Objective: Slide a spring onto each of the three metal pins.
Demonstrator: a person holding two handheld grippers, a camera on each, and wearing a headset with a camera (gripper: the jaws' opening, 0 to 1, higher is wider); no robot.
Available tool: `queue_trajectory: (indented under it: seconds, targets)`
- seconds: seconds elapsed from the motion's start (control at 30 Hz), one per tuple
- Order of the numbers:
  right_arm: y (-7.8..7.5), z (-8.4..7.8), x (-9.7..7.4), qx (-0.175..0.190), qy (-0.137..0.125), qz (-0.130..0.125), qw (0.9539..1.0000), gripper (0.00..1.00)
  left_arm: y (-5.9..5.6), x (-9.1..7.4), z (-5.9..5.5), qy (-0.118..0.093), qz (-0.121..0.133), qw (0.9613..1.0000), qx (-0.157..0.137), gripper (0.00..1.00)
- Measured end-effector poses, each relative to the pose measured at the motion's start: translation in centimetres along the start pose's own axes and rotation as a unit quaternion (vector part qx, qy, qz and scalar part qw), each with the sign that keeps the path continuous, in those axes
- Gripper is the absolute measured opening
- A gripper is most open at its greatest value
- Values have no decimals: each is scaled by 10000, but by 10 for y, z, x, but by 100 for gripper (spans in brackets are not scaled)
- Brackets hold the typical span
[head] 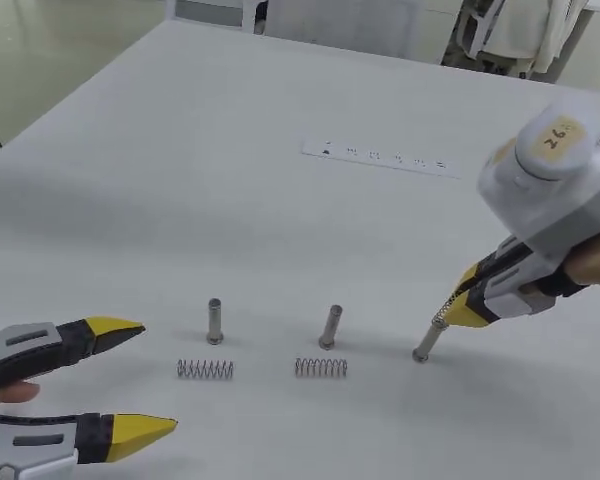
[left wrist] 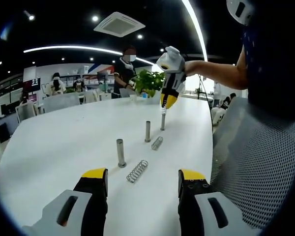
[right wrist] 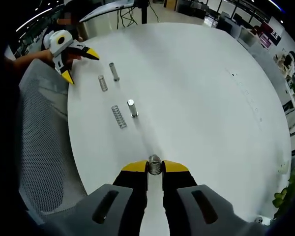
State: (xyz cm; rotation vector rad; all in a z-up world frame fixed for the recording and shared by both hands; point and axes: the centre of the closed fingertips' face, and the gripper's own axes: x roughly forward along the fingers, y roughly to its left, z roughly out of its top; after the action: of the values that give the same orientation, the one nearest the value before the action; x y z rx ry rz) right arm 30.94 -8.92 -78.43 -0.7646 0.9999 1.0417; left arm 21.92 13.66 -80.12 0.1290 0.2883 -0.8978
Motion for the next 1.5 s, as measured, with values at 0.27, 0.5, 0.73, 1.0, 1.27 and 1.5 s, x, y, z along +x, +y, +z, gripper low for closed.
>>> queue_trajectory:
  seconds: [0.27,0.5,0.73,1.0,1.27,1.5]
  targets:
    - [-2,-6,12,68,90,75,9999,8,-1,1,1,12,-14,10000,8,53]
    - [-1,-11,27,64,175,92,9998,8,-1,1,1,39,-22,10000,32,53]
    - [0,-14,38,96,217,139,9996,8,-1,2,2,46,-17,10000,46,53]
    - [-2,-20,49,168,255,138,9994,8,-1,1,2,55,-4,10000,41,53]
    - [-1,-18,49,168,199,139,9996,9,-1,1,2,59,-5,10000,47,53]
    - [1,-17,51,72,202,121,9997,10,-1,1,2,56,-7,10000,63,53]
